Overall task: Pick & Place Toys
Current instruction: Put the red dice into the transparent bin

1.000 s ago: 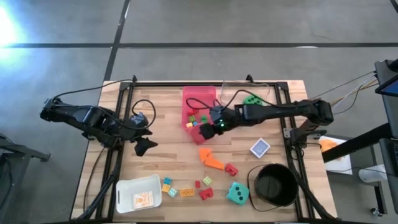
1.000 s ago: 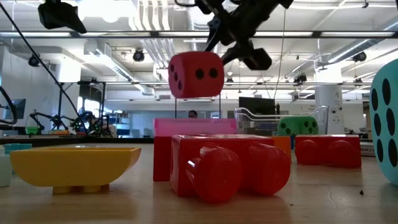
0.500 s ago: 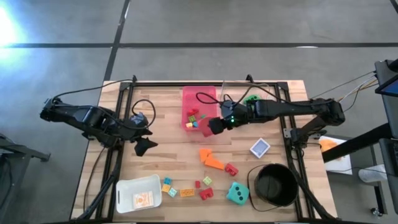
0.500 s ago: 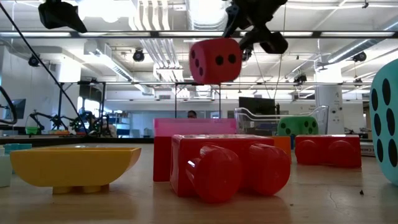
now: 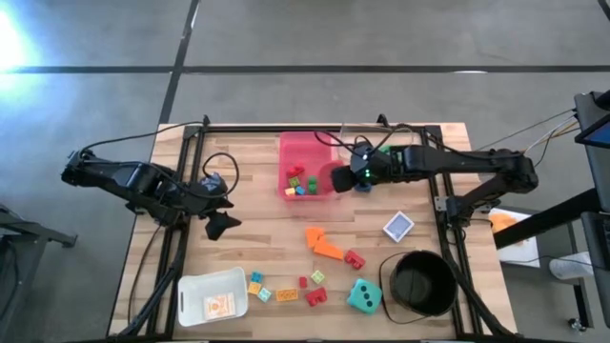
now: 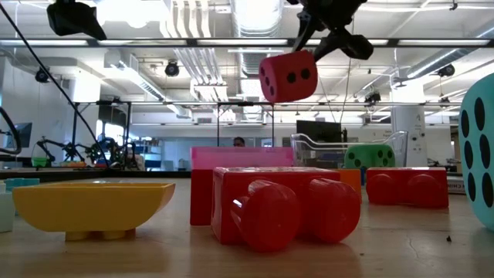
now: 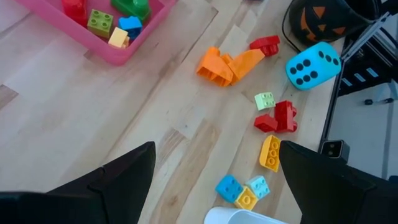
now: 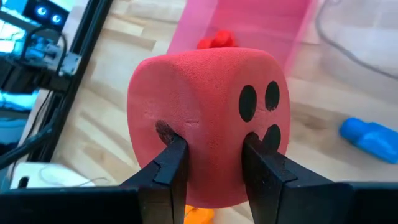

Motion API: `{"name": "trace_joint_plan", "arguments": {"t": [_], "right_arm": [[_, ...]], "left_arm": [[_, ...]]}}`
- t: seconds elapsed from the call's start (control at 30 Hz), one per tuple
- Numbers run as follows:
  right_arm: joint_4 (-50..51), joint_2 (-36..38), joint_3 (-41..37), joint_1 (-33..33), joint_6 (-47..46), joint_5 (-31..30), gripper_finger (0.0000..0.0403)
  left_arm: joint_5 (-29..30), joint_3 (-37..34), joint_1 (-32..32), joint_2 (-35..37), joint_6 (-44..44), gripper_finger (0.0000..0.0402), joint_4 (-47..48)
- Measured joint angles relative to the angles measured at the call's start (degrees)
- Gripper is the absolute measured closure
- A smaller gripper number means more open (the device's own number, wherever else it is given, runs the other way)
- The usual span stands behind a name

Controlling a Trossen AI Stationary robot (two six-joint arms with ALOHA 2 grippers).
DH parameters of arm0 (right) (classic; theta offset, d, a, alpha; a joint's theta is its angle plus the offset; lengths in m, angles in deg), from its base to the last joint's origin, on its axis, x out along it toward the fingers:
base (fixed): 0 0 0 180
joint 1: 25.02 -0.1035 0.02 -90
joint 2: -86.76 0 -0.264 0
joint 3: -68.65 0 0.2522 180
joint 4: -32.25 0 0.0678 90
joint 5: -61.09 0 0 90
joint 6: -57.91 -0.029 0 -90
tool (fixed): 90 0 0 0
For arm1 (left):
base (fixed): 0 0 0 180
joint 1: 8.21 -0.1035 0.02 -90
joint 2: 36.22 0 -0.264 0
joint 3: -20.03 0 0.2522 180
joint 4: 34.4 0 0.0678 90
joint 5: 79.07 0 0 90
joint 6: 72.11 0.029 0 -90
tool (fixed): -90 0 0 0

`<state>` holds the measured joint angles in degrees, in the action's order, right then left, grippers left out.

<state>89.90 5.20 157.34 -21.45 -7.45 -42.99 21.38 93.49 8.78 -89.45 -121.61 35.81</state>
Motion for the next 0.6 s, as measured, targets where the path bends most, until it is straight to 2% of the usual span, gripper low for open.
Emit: {"name": "trace_joint_plan", "arguments": {"t": [0.6], "right_arm": [[13.3, 0.83, 3.21, 7.92, 17.77, -4.14, 0.0298]], "left_arm": [[-1.5, 0.0, 0.0, 0.0, -0.04, 0.0055, -0.08]]}}
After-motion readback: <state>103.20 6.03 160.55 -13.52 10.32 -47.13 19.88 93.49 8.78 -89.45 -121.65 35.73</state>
